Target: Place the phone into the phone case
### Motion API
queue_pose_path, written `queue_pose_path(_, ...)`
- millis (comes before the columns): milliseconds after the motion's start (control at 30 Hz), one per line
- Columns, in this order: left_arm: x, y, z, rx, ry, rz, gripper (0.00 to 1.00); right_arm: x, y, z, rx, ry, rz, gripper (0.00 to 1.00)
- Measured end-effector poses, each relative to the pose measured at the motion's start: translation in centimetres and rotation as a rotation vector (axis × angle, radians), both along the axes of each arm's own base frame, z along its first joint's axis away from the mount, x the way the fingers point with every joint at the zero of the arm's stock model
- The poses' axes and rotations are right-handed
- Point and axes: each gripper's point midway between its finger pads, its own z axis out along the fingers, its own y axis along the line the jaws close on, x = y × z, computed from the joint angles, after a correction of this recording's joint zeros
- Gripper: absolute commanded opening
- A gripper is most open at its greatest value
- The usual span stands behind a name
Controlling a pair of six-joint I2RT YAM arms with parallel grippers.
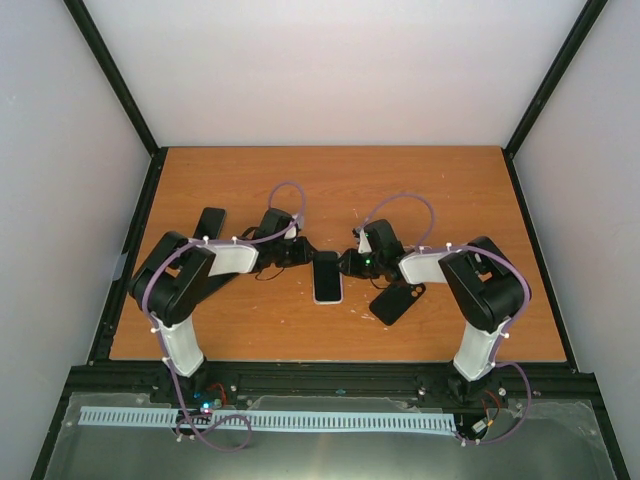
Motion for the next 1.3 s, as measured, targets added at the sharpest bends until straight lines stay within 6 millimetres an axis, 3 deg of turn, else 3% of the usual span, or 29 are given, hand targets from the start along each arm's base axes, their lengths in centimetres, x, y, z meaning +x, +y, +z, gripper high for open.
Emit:
queue_pose_path(300, 0.0, -0.3, -0.6, -0.027, 0.019, -0.013, 0.22, 0.1, 0.0, 0.0, 0.007, -0.003, 0.003, 0.22)
queue_pose_path(467, -0.2, -0.4, 0.1, -0.048, 0.016, -0.018, 0.41, 0.1, 0.1, 0.1, 0.013, -0.012, 0.007, 0.27)
queue_pose_path(800, -1.6, 0.1, 2.0, -0.072, 0.007, -0.024, 0.48, -1.0, -0.7, 0.2, -0.005, 0.004, 0.005, 0.35)
queue_pose_path(1133, -5.6, 0.8, -0.1, -0.104, 0.111, -0.071, 0.32, -2.3, -0.5, 0.2, 0.019, 0.029, 0.007, 0.36)
queue_pose_path(1300, -6.0, 0.2, -0.1, -0.141, 0.123, -0.095, 0.18, -2.4, 0.5, 0.3, 0.063, 0.04, 0.014, 0.36)
